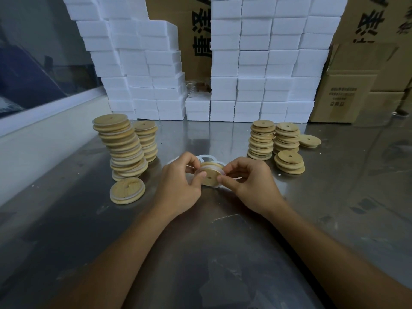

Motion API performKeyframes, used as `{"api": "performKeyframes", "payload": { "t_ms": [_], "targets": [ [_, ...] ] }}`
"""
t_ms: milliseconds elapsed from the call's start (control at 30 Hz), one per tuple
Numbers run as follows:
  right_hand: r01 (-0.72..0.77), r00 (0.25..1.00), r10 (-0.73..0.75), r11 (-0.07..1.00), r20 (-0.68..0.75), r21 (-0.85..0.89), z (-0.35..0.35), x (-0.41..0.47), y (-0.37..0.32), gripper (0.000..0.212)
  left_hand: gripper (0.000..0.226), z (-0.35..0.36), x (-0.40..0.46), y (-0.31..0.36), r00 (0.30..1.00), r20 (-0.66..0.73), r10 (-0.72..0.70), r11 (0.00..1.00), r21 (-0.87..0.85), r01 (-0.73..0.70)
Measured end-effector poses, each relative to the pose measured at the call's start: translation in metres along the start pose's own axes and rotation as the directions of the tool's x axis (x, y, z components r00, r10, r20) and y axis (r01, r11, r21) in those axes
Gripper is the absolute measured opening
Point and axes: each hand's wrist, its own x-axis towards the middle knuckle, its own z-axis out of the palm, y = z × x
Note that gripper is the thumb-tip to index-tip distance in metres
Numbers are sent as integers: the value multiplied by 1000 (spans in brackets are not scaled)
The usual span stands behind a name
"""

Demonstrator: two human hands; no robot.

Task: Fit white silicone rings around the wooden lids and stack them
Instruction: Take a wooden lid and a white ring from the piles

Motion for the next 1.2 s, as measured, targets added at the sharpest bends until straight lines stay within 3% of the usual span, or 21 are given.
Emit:
{"api": "performKeyframes", "payload": {
  "t_ms": [167,533,833,1033,1200],
  "targets": [
    [75,997,-77,994,-20,-85,4,-2,-2,16,14,-3,-1,9,991,21,135,986,92,-137],
    [9,1000,-9,998,0,-68,1,1,-2,10,20,-4,0,9,998,52,46,998,37,-48],
    [22,999,-18,996,50,-82,-3,6,1,22,22,-3,1,8,998,61,6,1000,29,-8],
    [-7,999,8,1000,45,-22,-3,1,1,10,35,-4,2,8,998,58,-33,999,-27,35],
    [-19,999,20,999,50,-34,-1,0,1,13,27,-2,1,7,997,61,-56,995,-76,61]
  ]
}}
